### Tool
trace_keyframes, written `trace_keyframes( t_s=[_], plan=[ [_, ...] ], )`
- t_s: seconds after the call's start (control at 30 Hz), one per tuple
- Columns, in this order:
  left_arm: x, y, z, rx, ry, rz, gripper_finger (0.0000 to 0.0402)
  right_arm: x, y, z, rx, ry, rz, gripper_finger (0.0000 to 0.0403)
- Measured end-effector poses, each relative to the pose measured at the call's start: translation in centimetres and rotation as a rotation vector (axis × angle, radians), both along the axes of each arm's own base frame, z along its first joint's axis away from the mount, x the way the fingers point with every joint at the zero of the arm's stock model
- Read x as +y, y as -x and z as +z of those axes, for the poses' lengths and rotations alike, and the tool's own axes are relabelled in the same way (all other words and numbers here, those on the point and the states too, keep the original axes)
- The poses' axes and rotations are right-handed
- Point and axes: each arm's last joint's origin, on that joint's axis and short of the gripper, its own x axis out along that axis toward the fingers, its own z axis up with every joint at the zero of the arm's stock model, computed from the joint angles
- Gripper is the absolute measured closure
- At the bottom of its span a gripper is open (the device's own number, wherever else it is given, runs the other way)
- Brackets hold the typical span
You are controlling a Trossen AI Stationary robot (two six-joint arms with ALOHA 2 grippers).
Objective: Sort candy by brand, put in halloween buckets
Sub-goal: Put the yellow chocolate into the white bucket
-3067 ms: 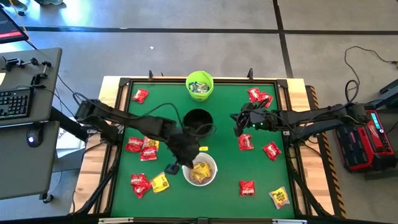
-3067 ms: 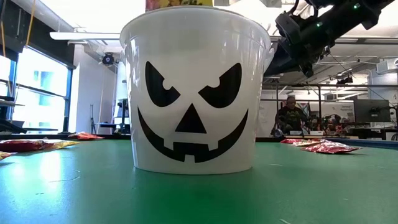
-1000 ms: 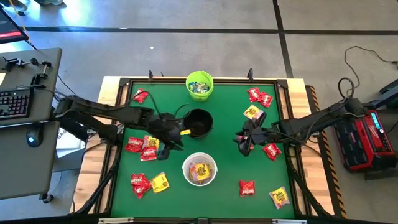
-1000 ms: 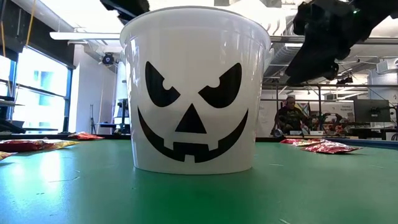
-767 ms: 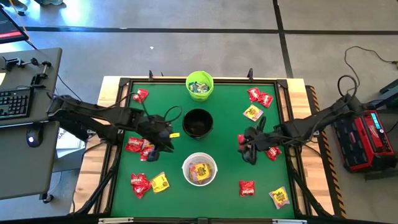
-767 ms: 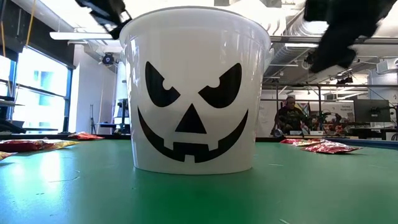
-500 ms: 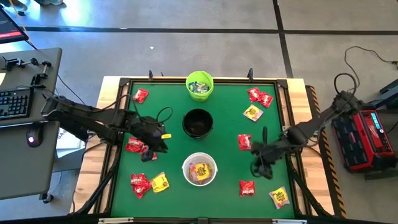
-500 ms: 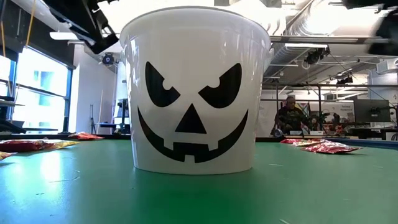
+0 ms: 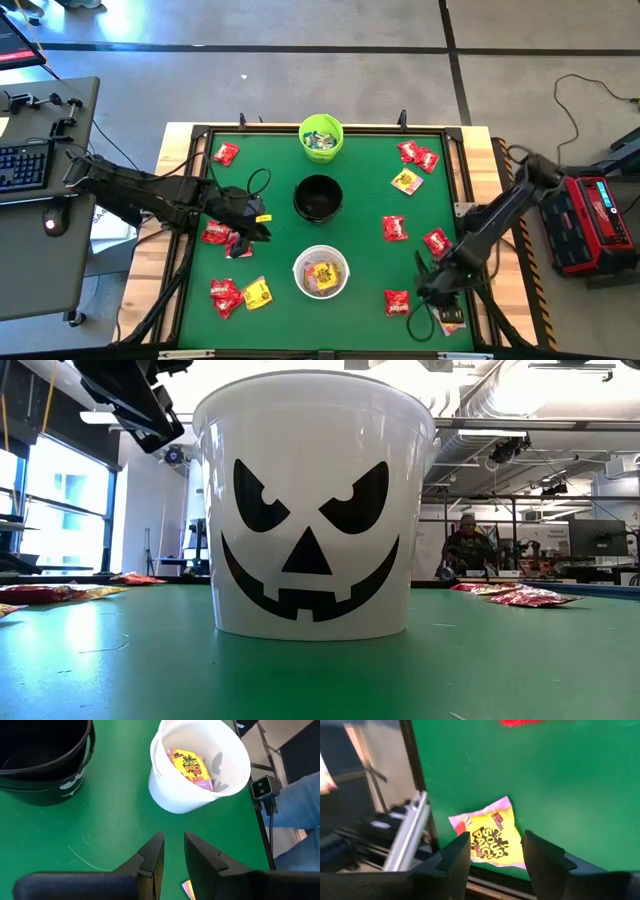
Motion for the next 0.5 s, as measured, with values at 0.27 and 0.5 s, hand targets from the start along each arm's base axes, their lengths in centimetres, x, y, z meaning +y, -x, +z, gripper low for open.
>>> trace_keyframes(
  t_s=[0.27,0.5],
  plan=[
    [0.0,0.0,0.0,0.001,0.0,0.001,0.0337,1.9,-1.2,-3.6,0.049,-0.002,0.075,0.0238],
    [0.0,0.0,0.0,0.006,0.007,0.007,0.0337,2.3,-1.4,-5.3,0.116,0.019,0.083,0.0239]
  ],
)
